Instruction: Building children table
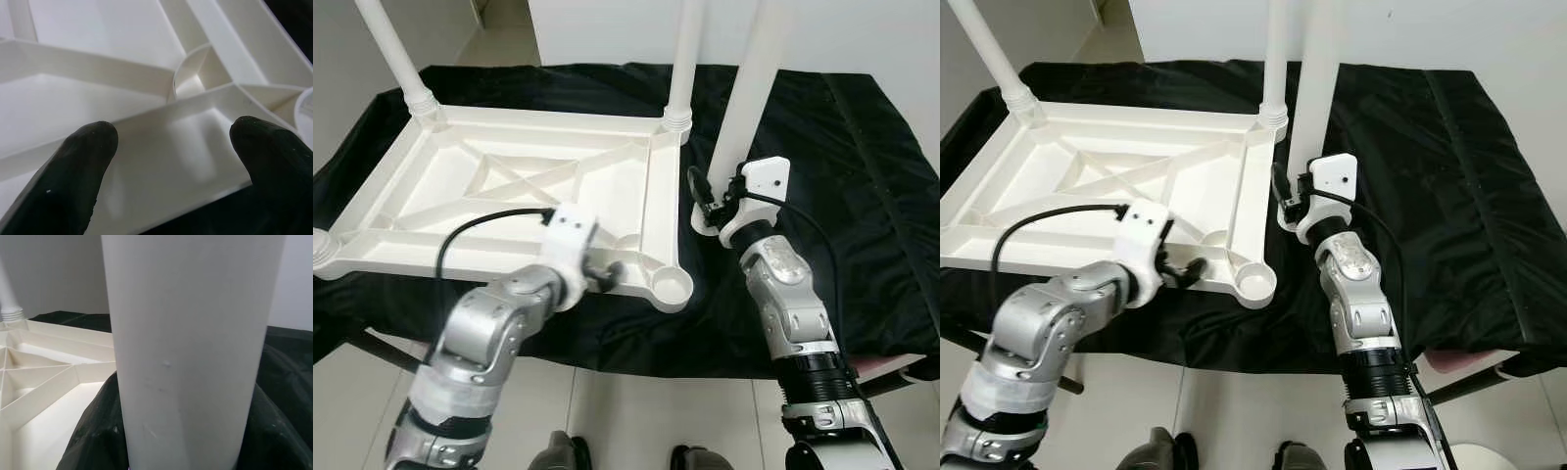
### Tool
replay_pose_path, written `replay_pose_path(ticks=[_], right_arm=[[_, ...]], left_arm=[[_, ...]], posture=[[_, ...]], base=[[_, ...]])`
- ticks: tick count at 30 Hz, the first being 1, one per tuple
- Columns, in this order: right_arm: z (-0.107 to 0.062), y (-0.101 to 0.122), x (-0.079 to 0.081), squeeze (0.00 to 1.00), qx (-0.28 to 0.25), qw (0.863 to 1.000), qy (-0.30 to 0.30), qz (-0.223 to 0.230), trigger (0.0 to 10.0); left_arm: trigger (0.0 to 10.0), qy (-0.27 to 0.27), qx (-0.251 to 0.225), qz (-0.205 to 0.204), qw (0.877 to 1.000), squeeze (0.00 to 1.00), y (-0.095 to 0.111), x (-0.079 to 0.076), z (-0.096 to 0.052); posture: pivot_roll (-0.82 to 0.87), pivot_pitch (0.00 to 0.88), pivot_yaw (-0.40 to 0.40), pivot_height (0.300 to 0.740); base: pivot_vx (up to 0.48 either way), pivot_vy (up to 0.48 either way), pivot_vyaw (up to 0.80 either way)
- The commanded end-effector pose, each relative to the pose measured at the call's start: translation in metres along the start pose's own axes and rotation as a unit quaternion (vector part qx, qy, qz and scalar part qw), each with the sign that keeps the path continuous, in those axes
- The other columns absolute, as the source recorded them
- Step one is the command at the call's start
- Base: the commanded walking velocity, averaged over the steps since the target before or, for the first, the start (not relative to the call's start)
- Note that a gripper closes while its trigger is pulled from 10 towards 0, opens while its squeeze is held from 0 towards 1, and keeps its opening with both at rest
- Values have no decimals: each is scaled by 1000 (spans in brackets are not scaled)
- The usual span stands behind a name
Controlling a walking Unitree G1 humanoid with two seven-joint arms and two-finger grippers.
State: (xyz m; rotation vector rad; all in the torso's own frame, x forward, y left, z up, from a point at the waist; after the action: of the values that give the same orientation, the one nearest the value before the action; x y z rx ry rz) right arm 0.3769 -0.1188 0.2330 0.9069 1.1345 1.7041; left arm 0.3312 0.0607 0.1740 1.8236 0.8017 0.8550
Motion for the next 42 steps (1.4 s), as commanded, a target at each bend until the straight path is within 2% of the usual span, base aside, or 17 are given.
replay_pose_path(ticks=[1,2,5,9,12,13,15,17,18,20,26,33,36,39,42], right_arm=[[3,2,10,0,-7,1000,20,0,10000],[2,2,11,0,-7,1000,24,1,10000],[-1,0,14,0,-5,999,35,4,10000],[-3,-2,16,0,-1,999,43,5,10000],[-5,-4,16,0,1,999,48,6,10000],[-7,-3,18,0,1,998,60,14,10000],[-7,-3,18,0,1,998,60,14,10000],[-14,-1,25,0,-6,995,89,34,10000],[-14,-1,25,0,-6,995,89,34,10000],[-22,1,32,0,-12,992,115,49,10000],[-38,1,34,0,-21,990,125,70,10000],[-49,-6,35,0,-7,990,125,72,10000],[-53,-9,34,0,0,990,122,75,10000],[-54,-9,34,0,1,990,122,75,10000],[-53,-7,33,0,-1,990,120,74,10000]], left_arm=[[10000,33,-60,7,998,0,26,10,-3],[10000,25,-94,14,995,0,37,7,-7],[10000,-3,-151,36,988,0,51,-3,-19],[10000,-31,-175,58,982,0,51,-13,-25],[10000,-48,-175,67,981,0,48,-17,-26],[10000,-64,-172,88,979,0,41,-23,-28],[10000,-64,-172,88,979,0,41,-23,-28],[10000,-82,-155,126,976,0,27,-30,-27],[10000,-82,-155,126,976,0,27,-30,-27],[10000,-85,-144,152,974,0,18,-33,-25],[10000,-68,-126,150,978,0,8,-28,-21],[10000,-66,-123,155,978,0,3,-30,-20],[10000,-65,-116,177,975,0,-3,-29,-19],[10000,-65,-115,181,975,0,-4,-28,-19],[10000,-59,-96,224,968,0,-13,-24,-13]], posture=[[-91,133,45,740],[-93,134,46,740],[-92,132,44,740],[-89,133,40,740],[-88,133,38,740],[-87,134,34,740],[-87,134,34,740],[-87,131,28,740],[-87,131,28,740],[-87,126,21,740],[-93,118,18,740],[-97,116,17,740],[-103,113,21,740],[-103,113,21,740],[-109,114,20,740]], base=[[0,0,0],[0,0,0],[0,0,0],[0,0,0],[0,0,0],[0,0,0],[0,0,0],[0,0,0],[0,0,0],[0,0,0],[0,0,0],[0,0,0],[0,0,0],[0,0,0],[0,0,0]])
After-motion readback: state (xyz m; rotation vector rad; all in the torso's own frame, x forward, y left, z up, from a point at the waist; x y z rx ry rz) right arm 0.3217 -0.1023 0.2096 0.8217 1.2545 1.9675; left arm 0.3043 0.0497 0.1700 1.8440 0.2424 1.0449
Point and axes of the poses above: a point about 5 cm out from each wrist's last joint towards the gripper, its own z axis pointing out of the wrist towards the gripper, its own y axis along the axis of the wrist's last joint, x = y × z, the point moved 5 cm from there along z, pointing out of the wrist towards the gripper, and after that the axes turned 13 degrees about z, right-handed, at the moved point
